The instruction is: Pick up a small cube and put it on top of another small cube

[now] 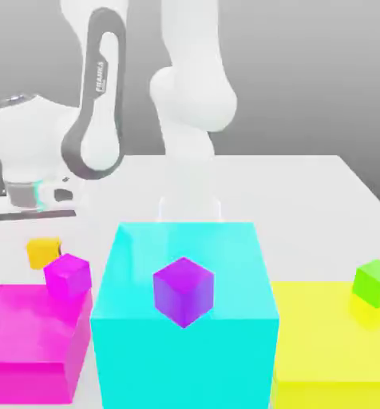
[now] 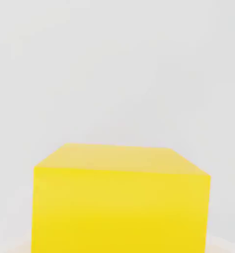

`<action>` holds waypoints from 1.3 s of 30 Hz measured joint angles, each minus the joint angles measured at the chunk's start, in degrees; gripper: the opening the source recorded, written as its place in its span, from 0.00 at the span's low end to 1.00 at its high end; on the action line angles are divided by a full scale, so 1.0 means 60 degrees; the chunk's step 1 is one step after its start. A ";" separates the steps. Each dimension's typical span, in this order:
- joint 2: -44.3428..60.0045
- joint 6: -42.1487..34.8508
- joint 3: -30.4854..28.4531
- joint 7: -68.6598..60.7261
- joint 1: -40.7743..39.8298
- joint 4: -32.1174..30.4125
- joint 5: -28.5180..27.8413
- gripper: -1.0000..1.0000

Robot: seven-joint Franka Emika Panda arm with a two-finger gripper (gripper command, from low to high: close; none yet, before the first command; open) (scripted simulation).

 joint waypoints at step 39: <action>-0.2732 -0.0582 0.5467 -0.9806 0.6098 0.2122 0.0593 0.00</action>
